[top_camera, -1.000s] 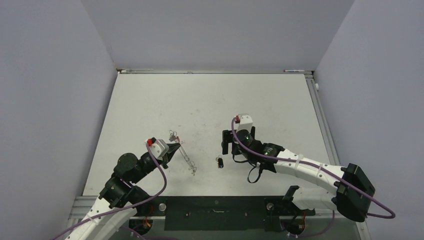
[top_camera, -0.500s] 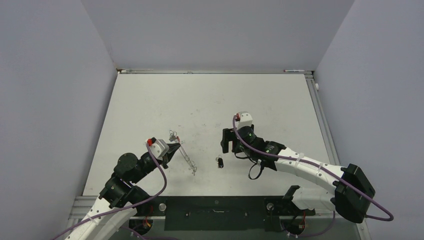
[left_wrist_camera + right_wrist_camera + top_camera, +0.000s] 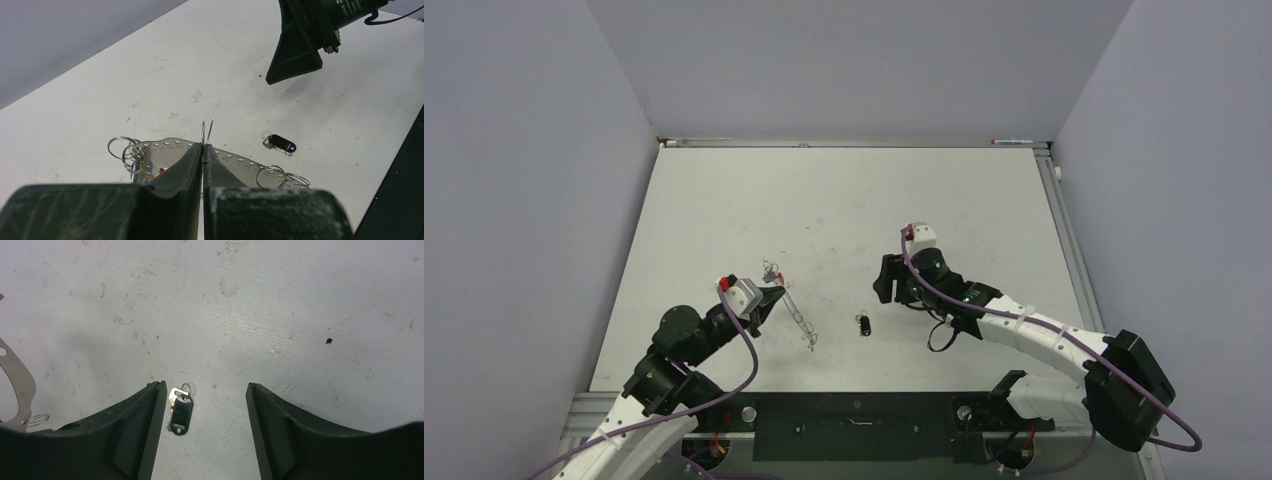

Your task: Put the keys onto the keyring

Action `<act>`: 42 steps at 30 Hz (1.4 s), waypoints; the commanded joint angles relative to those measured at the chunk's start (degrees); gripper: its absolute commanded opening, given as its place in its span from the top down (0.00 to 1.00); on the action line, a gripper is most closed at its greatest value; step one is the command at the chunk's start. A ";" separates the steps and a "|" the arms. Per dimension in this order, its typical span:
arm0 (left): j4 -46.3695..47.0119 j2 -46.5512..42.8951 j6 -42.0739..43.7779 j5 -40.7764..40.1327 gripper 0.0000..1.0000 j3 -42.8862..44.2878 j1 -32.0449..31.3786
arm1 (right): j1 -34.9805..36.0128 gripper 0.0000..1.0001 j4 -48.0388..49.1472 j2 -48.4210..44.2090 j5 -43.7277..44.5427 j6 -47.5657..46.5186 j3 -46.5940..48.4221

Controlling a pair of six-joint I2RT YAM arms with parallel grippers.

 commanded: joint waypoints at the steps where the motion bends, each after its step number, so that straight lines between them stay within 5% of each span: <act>1: 2.17 -0.16 0.61 -0.81 1.00 1.28 -0.09 | -0.75 0.41 5.45 0.82 -3.96 -0.14 -2.30; 16: 2.35 -0.98 0.56 -0.54 1.00 1.11 -0.16 | -0.72 0.54 17.24 12.29 -15.65 2.79 -3.90; 32: 2.29 -0.91 0.59 -0.81 1.00 1.11 -0.18 | -0.70 0.61 20.36 19.30 -18.33 3.01 -3.98; 42: 2.25 -0.51 0.67 -0.94 1.00 1.11 -0.16 | -0.49 0.73 20.45 19.88 -19.71 3.47 -4.24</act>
